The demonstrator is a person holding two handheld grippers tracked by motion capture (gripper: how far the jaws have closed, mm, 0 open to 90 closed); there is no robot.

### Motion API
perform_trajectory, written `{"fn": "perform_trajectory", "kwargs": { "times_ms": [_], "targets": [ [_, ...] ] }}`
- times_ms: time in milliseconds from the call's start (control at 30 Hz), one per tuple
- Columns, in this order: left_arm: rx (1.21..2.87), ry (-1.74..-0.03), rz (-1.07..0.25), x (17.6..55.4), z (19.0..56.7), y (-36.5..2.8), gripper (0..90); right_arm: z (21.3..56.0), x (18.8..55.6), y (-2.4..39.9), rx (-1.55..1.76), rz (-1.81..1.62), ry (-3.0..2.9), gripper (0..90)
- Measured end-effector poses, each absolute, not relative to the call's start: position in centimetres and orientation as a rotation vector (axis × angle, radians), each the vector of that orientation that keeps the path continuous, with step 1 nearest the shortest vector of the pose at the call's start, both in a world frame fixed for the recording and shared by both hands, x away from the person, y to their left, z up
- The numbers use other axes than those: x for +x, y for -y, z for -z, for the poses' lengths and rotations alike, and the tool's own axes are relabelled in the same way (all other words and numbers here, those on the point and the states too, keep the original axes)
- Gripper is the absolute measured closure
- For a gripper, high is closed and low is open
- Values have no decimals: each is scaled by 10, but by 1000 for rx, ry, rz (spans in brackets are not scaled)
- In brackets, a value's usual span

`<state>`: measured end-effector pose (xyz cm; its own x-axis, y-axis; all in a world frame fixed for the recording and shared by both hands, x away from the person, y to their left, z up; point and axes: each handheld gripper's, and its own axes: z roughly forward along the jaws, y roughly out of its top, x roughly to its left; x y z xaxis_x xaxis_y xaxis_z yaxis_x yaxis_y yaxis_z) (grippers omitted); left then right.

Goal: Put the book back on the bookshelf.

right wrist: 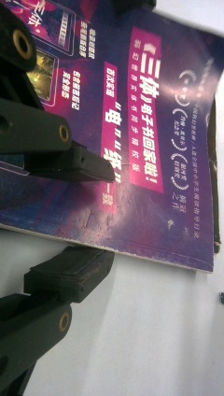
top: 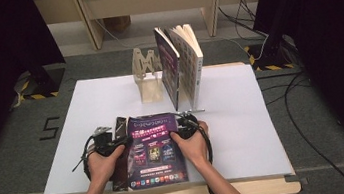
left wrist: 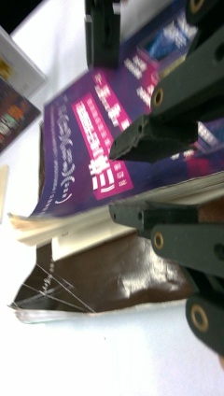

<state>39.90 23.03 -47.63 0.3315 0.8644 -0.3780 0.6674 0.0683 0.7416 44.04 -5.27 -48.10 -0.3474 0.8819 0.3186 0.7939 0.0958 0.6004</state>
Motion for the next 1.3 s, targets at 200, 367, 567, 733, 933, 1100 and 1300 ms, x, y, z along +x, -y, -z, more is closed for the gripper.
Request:
{"fn": "perform_trajectory", "kwargs": {
  "times_ms": [200,367,567,733,933,1100,1300],
  "targets": [
    [1669,-1384,-151,393,484,-225,713,482,440,53,1711,-1098,-2229,556],
    [1709,-1376,-173,392,487,-224,737,482,440,54,1713,-1103,-2232,555],
    [1724,-1348,-94,394,484,-229,836,479,446,55,1714,-1096,-2259,552],
    [1758,-1321,-70,391,483,-228,843,477,453,59,1735,-1101,-2239,552],
    [1774,-1302,-38,385,481,-227,844,472,460,64,1756,-1110,-2211,551],
    [1785,-1295,-35,380,481,-227,843,472,469,68,1789,-1119,-2208,550],
    [1798,-1296,-43,379,481,-226,841,472,477,68,1800,-1125,-2223,547]
  ]
}}
